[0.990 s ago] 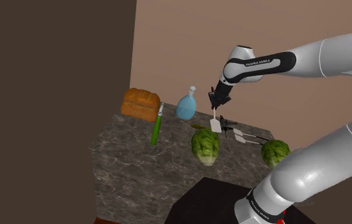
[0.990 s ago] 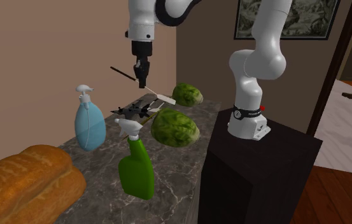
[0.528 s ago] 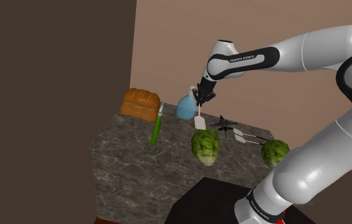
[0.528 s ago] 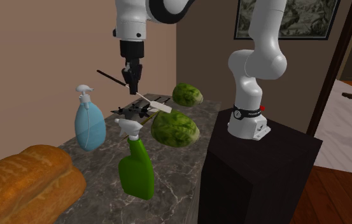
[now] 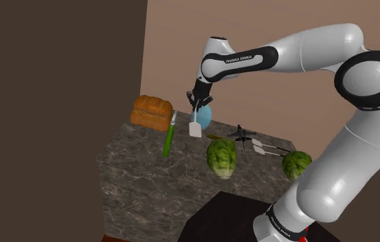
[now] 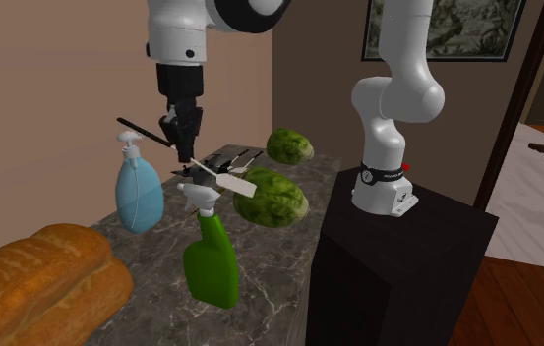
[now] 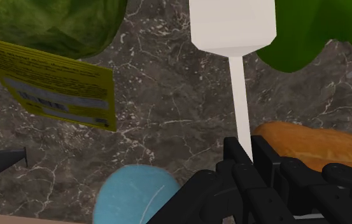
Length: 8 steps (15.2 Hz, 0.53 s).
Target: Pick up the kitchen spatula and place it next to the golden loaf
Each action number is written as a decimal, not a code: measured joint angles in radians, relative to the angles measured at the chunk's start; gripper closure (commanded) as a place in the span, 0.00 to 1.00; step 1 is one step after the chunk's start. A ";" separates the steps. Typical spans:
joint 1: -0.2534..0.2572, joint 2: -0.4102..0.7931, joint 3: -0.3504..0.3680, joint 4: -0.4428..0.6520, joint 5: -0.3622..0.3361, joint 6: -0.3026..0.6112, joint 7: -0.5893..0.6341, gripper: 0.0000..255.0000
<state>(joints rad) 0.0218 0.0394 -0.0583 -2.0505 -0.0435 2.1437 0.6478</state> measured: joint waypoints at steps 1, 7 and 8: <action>0.008 0.024 0.007 0.030 0.000 -0.007 0.015 1.00; 0.021 0.089 0.019 0.062 0.000 0.025 0.043 1.00; 0.021 0.098 0.019 0.062 0.000 0.034 0.043 1.00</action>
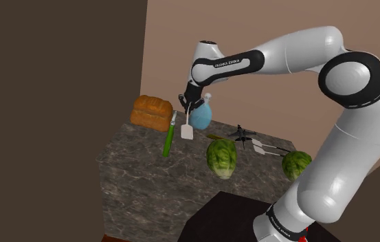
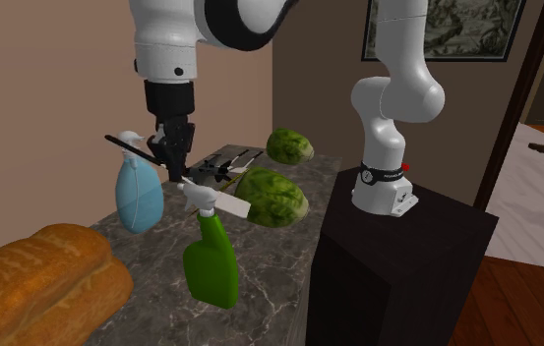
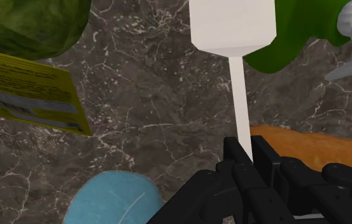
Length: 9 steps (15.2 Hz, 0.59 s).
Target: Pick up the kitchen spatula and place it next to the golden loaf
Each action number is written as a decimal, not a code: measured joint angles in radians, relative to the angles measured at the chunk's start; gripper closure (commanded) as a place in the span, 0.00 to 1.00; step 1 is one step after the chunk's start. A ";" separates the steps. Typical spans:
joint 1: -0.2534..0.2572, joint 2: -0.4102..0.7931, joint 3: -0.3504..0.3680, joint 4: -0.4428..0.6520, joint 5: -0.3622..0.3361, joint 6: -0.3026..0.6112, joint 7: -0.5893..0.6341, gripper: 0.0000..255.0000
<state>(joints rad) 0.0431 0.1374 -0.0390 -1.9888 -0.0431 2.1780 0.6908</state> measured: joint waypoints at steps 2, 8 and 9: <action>-0.001 0.010 -0.001 -0.019 0.000 0.029 0.000 1.00; -0.001 0.047 0.000 -0.057 -0.001 0.104 0.004 1.00; -0.001 0.053 0.000 -0.064 -0.001 0.117 0.004 1.00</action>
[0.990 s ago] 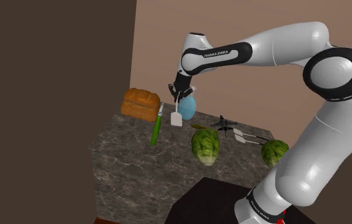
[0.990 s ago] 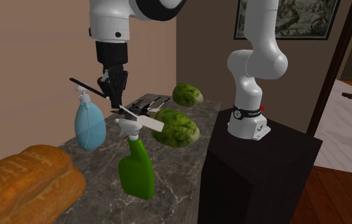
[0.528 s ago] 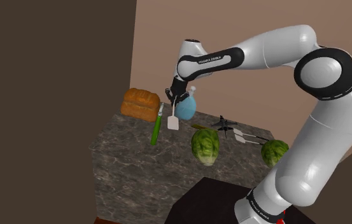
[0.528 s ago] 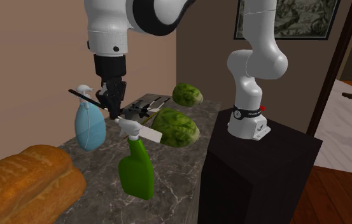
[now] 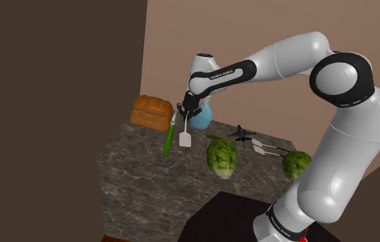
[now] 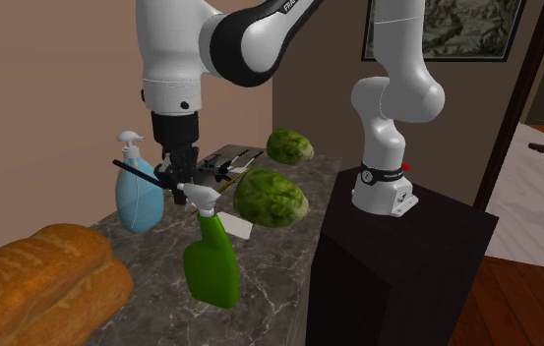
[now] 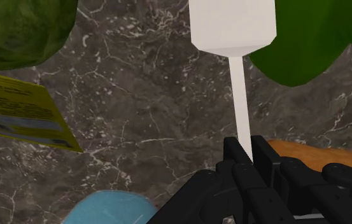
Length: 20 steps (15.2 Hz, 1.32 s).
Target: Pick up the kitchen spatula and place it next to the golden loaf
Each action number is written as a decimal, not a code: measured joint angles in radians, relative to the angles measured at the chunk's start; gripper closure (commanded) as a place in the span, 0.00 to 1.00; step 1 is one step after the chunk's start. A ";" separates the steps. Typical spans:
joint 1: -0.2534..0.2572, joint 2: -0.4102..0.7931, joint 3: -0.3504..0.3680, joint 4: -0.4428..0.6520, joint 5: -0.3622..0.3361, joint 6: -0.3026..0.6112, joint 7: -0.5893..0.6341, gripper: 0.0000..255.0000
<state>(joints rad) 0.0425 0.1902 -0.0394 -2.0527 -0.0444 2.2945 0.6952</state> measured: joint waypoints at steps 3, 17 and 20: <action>0.000 0.023 0.000 -0.010 0.000 0.034 0.001 1.00; -0.002 0.151 0.000 -0.046 -0.001 0.197 0.007 1.00; -0.003 0.179 0.000 -0.049 -0.001 0.228 0.006 1.00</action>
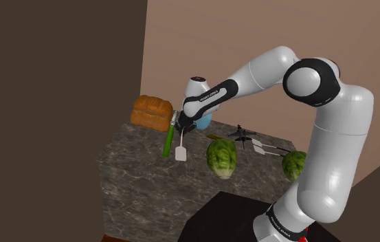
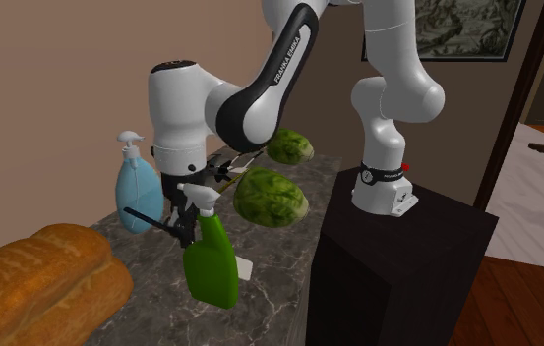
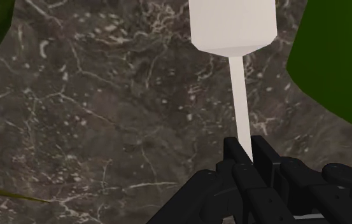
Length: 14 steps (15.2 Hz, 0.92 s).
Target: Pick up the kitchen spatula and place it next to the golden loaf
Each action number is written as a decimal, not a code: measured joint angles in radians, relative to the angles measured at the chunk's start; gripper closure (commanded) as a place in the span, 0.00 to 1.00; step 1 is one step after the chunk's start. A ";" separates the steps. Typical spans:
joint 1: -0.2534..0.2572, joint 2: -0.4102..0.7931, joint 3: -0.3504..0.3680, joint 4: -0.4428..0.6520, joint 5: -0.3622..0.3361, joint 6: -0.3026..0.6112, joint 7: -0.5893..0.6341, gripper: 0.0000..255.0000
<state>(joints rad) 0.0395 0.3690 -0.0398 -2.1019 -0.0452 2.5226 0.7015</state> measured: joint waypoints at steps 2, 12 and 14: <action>0.000 0.021 0.000 -0.005 0.000 0.026 0.001 1.00; 0.000 0.102 0.000 0.000 -0.001 0.102 0.005 1.00; 0.000 0.103 0.000 0.000 -0.001 0.103 0.005 1.00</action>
<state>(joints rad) 0.0396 0.4719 -0.0396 -2.1017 -0.0460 2.6254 0.7069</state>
